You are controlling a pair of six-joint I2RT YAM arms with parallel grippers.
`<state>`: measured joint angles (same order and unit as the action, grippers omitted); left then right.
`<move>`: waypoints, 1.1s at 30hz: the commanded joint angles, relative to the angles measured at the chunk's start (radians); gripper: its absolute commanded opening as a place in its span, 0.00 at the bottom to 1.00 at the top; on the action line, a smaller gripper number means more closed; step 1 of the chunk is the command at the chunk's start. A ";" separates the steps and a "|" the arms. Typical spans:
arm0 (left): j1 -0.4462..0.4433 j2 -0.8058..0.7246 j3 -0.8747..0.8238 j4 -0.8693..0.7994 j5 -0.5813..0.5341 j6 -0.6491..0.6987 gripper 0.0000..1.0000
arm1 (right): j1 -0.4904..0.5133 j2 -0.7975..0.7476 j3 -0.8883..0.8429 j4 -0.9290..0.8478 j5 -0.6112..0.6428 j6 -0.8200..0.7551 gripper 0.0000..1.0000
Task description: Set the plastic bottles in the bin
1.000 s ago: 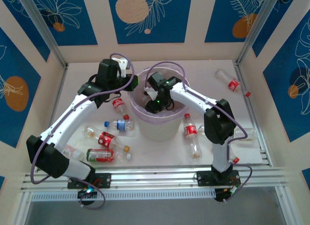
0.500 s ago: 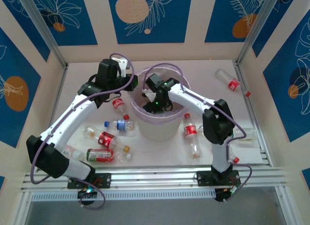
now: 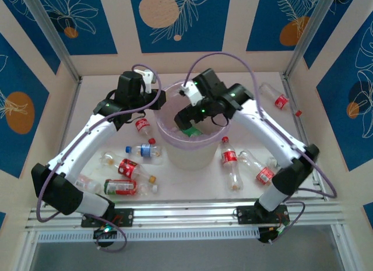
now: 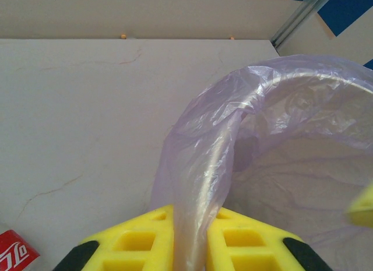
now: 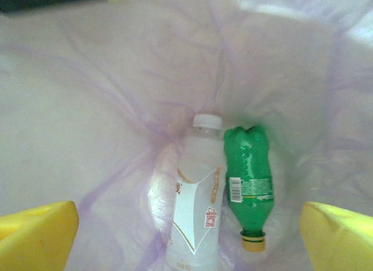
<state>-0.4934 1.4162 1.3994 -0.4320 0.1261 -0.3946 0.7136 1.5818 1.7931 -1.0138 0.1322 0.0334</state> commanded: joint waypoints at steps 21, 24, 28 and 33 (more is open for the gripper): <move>-0.007 -0.023 -0.028 0.005 -0.014 -0.007 0.18 | -0.613 -0.236 -0.047 0.036 0.017 -0.033 0.97; -0.007 -0.021 -0.029 0.006 -0.010 -0.010 0.19 | -0.736 -0.173 -0.099 0.110 0.052 -0.037 0.97; -0.006 -0.019 -0.030 0.015 -0.006 -0.010 0.19 | -0.850 -0.023 -0.113 0.203 0.098 -0.028 0.99; -0.007 -0.005 -0.031 0.029 0.012 -0.019 0.19 | -0.901 0.172 -0.095 0.326 0.160 -0.008 0.99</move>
<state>-0.4934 1.4109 1.3815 -0.4007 0.1257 -0.3996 -0.1711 1.7031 1.6920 -0.7856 0.2569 0.0093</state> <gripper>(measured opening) 0.186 0.990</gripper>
